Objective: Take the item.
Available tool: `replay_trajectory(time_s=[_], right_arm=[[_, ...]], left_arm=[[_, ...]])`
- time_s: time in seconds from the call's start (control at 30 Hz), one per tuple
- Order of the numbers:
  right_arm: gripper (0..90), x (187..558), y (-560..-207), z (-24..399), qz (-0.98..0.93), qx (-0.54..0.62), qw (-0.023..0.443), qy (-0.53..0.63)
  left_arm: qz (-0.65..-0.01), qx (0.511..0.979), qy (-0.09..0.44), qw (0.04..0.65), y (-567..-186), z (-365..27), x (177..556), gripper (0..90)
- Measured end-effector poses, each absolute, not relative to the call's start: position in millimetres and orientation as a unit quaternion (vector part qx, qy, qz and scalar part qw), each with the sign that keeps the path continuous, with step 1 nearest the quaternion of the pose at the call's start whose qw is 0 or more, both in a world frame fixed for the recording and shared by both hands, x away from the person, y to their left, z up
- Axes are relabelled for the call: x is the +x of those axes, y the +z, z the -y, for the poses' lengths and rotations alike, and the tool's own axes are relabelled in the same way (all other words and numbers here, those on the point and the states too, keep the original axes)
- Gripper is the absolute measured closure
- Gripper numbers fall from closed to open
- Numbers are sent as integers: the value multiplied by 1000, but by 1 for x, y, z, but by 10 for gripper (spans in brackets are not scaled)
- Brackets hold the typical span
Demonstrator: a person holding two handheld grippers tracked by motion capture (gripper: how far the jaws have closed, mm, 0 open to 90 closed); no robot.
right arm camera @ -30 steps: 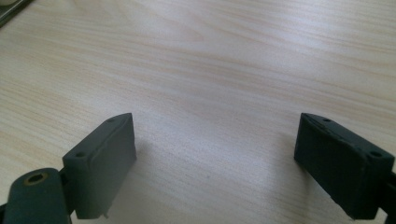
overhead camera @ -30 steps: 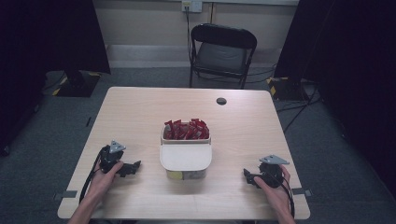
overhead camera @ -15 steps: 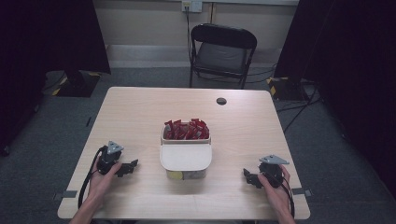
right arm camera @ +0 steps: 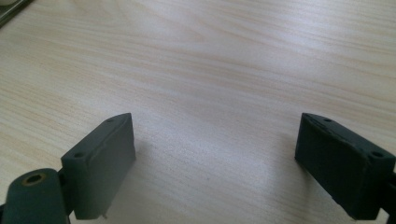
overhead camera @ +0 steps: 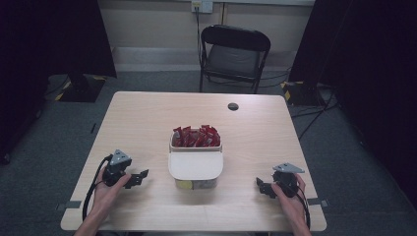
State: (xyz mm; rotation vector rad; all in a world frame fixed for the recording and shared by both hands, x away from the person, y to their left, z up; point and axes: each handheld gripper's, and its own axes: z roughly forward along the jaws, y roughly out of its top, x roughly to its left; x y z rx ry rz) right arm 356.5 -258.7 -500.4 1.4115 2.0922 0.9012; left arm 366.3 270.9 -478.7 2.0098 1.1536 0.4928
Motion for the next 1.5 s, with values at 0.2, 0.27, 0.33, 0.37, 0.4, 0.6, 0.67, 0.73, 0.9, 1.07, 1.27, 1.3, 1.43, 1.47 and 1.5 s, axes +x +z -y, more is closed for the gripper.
replay_trajectory(time_s=[0.2,0.27,0.33,0.37,0.4,0.6,0.67,0.73,0.9,1.07,1.27,1.3,1.43,1.47,1.5], right_arm=[[113,357,-500,259,-760,513,228,328],[112,357,-500,259,-760,512,228,328],[112,357,-500,259,-760,512,228,328],[112,357,-500,259,-760,512,229,327],[112,357,-500,259,-760,512,229,327],[112,357,-500,259,-761,512,228,328],[112,357,-500,259,-761,512,228,328],[112,357,-500,259,-761,512,228,328],[112,357,-500,259,-761,512,228,328],[112,357,-500,259,-760,512,229,327],[112,357,-500,259,-760,512,229,327],[112,357,-500,259,-760,512,229,328],[112,357,-500,259,-761,512,228,328],[112,357,-500,259,-760,512,229,327],[112,357,-500,259,-760,513,229,328]], left_arm=[[-434,784,191,399,-472,-267,360,184],[-431,787,186,400,-470,-265,359,195],[-432,787,181,401,-471,-265,359,198],[-431,788,177,404,-471,-264,359,198],[-429,788,175,405,-470,-264,358,198],[-415,793,163,415,-467,-258,356,207],[-413,793,161,418,-467,-257,355,207],[-406,797,159,417,-466,-256,355,208],[-386,803,155,427,-463,-248,351,213],[-375,805,153,434,-461,-244,349,218],[-358,807,144,447,-456,-236,347,218],[-356,808,142,448,-455,-235,346,222],[-349,808,140,453,-453,-230,345,229],[-347,808,141,455,-452,-230,344,230],[-346,808,140,457,-451,-229,343,231]])
